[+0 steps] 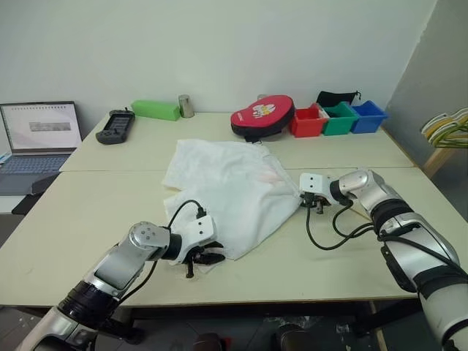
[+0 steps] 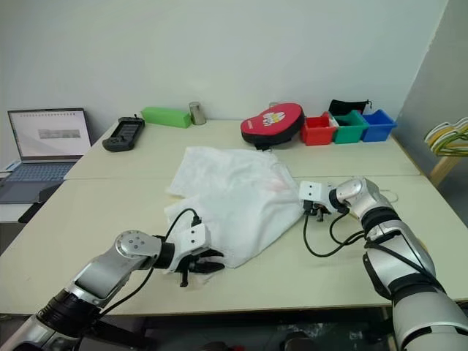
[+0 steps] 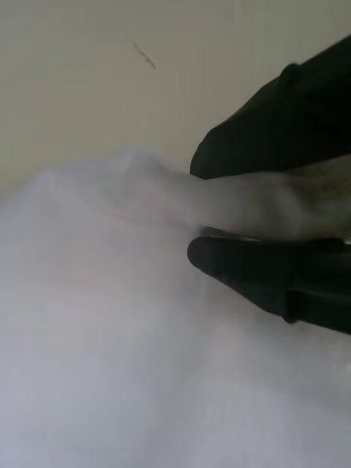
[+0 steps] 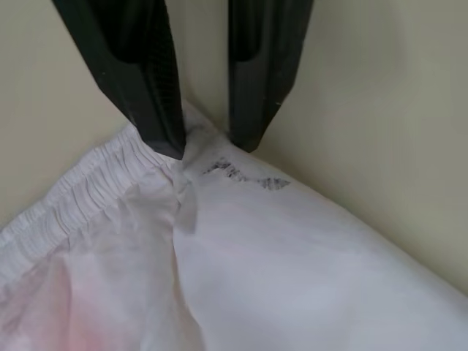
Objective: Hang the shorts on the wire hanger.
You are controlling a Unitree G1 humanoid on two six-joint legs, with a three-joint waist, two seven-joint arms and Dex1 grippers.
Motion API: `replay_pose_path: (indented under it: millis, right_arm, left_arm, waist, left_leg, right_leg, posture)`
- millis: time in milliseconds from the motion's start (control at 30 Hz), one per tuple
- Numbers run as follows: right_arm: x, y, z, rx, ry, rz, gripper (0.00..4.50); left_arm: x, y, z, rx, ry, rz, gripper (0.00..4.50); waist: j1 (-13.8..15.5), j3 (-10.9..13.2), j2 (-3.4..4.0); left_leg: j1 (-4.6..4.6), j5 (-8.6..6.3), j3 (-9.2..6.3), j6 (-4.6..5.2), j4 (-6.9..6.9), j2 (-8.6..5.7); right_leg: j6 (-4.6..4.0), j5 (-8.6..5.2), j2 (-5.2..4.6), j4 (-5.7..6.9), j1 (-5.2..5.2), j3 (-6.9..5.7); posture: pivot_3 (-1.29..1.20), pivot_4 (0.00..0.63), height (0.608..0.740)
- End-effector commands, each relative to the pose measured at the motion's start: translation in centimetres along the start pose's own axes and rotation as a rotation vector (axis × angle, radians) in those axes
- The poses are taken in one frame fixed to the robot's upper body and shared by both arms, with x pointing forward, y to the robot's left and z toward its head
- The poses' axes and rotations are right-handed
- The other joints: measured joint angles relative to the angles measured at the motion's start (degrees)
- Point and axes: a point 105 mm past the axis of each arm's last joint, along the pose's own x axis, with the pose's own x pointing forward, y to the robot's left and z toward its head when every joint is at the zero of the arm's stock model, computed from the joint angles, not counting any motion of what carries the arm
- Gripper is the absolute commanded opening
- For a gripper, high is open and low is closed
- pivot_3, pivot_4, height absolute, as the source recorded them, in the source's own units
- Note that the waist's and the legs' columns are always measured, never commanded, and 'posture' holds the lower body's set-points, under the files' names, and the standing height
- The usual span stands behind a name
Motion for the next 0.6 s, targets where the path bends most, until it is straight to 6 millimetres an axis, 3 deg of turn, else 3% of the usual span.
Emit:
replay_pose_path:
  millis: [33,67,267,400,500,600]
  right_arm:
    - [-0.2,0.4,0.3,0.011,-0.047,0.013,0.0]
    - [-0.1,0.8,0.2,0.012,-0.054,0.027,0.0]
    - [-0.9,3.6,0.0,0.022,-0.073,0.097,0.0]
    - [-2.8,8.6,0.8,0.016,-0.072,0.206,0.0]
    - [-4.0,12.3,2.0,0.062,-0.08,0.278,0.0]
    - [-4.6,14.7,3.1,0.09,-0.086,0.32,0.0]
  left_arm:
    - [-0.7,0.4,-0.6,0.003,0.019,0.015,0.21]
    - [-1.1,0.6,-0.8,0.006,0.024,0.025,0.02]
    - [-4.3,1.8,-2.7,0.026,0.091,0.087,0.02]
    - [-6.9,2.0,-4.6,0.042,0.161,0.09,0.02]
    - [-7.8,1.2,-5.3,0.05,0.179,0.052,0.02]
    - [-8.2,0.6,-5.7,0.055,0.191,0.022,0.02]
  waist:
    - [-0.16,0.0,0.0]
    - [-0.2,-0.01,-0.01]
    - [-0.37,-0.03,0.02]
    - [0.52,-0.07,0.07]
    - [1.44,-0.12,0.14]
    - [2.22,-0.12,0.14]
  left_leg:
    - [0.0,0.0,-0.04,0.0,0.0,0.0]
    - [-0.01,0.0,-0.07,0.0,0.0,0.0]
    - [-0.02,0.0,-0.27,0.0,-0.03,0.06]
    - [-0.1,-0.02,-0.54,0.01,-0.05,0.27]
    - [-0.11,-0.05,-0.52,0.0,-0.14,0.38]
    - [-0.1,-0.06,-0.43,-0.02,-0.14,0.4]
  right_leg:
    - [0.01,0.0,0.0,0.0,0.01,0.0]
    - [0.01,-0.01,0.0,0.0,0.0,0.01]
    - [0.07,-0.04,0.01,0.0,-0.01,-0.02]
    - [0.13,-0.25,0.01,0.02,-0.03,-0.16]
    - [0.02,-0.4,0.01,0.01,-0.05,-0.2]
    - [-0.08,-0.48,0.02,0.01,-0.07,-0.2]
  posture:
    - [0.03,0.024,0.74]
    - [0.03,0.024,0.74]
    - [0.05,0.024,0.74]
    - [0.06,0.021,0.74]
    - [0.06,0.018,0.74]
    - [0.05,0.013,0.74]
